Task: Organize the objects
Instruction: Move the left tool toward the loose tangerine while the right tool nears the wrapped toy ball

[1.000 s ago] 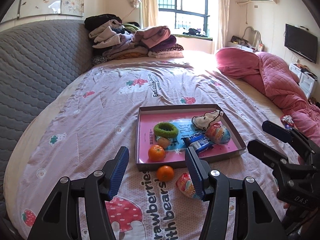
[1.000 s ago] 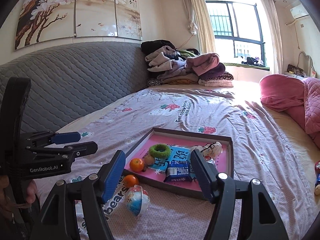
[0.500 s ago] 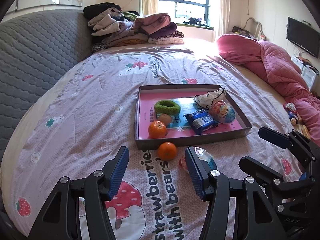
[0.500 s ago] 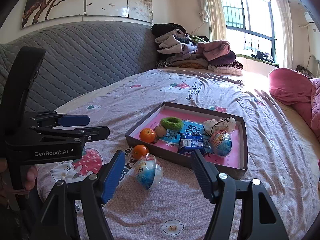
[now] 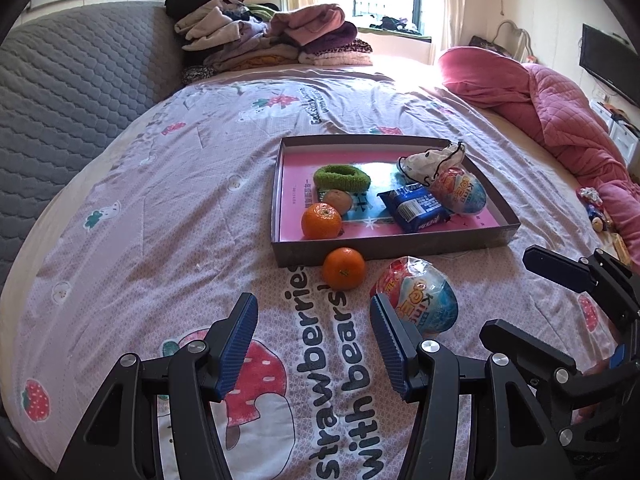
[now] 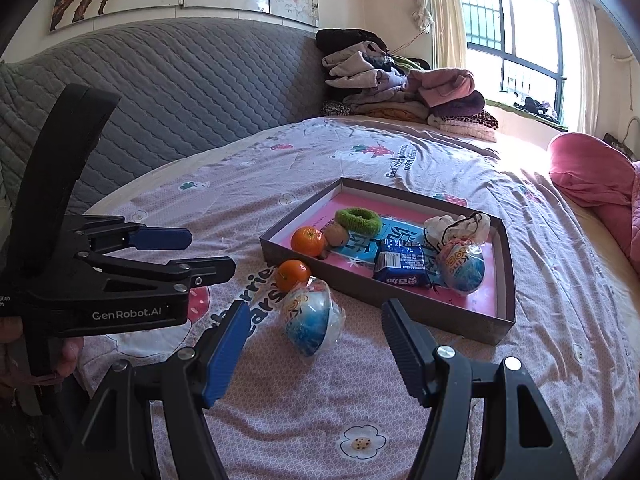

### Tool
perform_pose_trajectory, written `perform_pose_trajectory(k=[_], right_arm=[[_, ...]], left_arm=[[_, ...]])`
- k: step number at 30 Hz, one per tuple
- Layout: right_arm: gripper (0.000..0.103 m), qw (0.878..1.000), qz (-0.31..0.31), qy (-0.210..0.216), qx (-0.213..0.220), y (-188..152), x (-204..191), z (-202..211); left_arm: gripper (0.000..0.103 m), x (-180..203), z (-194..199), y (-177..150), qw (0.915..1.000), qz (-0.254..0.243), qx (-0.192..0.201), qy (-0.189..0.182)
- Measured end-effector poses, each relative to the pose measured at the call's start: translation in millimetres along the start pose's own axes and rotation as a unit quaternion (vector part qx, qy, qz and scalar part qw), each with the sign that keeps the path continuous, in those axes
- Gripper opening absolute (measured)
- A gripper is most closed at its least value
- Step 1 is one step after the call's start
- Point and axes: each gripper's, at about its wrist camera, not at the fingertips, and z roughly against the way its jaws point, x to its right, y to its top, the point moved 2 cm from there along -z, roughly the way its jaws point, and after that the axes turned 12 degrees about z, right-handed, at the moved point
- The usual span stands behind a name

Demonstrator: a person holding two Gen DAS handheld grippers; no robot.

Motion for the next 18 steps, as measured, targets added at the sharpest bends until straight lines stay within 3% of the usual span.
perform_pose_trajectory(k=[18], right_arm=[[0.067,0.999,0.015,0.003,-0.032,-14,-14,-23]], left_arm=[[0.06,0,-29,-5,0.9996,-0.003,-0.027,-0.001]])
